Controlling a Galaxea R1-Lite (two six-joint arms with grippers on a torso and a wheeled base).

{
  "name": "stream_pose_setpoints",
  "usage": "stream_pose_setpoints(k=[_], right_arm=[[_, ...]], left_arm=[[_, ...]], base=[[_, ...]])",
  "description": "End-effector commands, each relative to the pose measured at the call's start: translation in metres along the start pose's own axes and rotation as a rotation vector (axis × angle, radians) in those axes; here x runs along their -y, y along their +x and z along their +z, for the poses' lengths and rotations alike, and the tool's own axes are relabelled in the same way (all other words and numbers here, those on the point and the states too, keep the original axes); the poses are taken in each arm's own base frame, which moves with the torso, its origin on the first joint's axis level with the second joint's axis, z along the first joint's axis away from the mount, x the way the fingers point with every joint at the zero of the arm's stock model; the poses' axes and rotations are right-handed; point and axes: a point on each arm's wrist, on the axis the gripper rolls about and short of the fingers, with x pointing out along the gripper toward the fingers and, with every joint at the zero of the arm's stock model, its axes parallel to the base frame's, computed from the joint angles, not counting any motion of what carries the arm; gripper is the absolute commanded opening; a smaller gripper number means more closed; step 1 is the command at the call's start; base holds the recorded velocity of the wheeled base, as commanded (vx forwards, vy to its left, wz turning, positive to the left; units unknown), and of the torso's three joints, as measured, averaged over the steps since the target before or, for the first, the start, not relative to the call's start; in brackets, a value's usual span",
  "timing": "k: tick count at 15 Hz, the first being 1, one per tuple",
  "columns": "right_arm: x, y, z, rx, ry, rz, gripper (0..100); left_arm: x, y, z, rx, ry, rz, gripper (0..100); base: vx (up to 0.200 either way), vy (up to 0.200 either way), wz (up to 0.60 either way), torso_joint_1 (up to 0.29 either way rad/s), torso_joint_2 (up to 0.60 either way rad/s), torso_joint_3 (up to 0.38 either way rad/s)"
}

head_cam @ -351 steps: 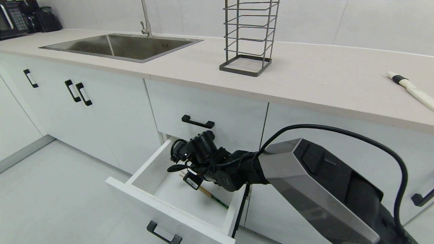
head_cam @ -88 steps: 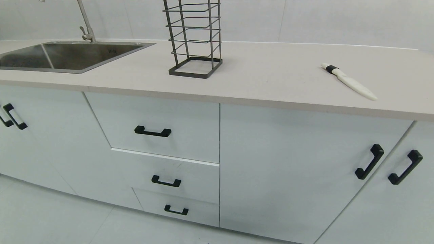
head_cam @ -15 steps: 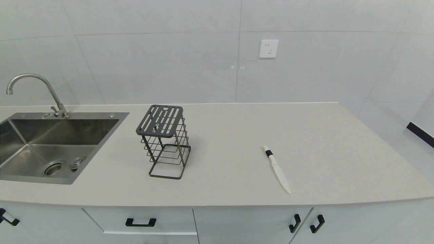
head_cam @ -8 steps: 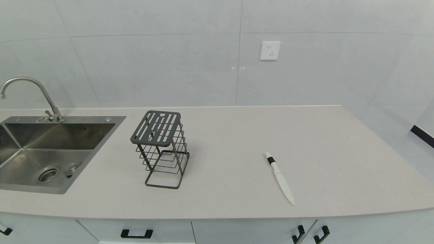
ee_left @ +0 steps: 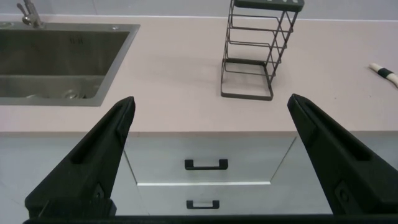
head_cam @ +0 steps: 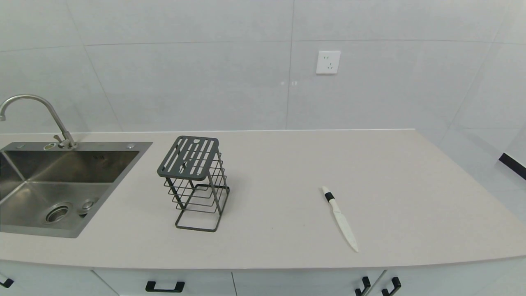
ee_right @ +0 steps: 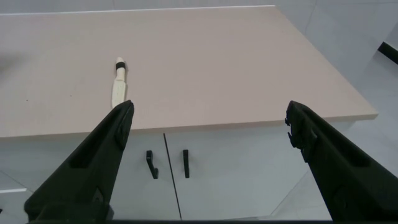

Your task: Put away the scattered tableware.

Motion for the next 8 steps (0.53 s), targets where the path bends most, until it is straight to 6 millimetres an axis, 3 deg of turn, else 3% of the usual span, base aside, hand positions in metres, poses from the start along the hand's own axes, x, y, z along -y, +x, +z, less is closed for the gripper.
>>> stream_pose_setpoints(k=[1,5,8], right_arm=[[0.0000,0.0000,-0.0001,-0.001,-0.001,0.000,100],[0.0000,0.0000,0.0001,0.001,-0.001,0.000,100],[0.0000,0.0000,-0.0001,-0.001,0.000,-0.001,100]], left_arm=[[0.0000,0.0001,0.0001,-0.001,-0.001,-0.001,100],[0.0000,0.0001,0.0001,-0.001,-0.001,-0.003,100],[0.0000,0.0001,0.0001,-0.001,-0.001,-0.001,100]], base=[[0.000,0.000,0.00,0.242,0.00,0.212],[0.000,0.000,0.00,0.261,-0.02,0.224],[0.000,0.000,0.00,0.047,-0.01,0.047]])
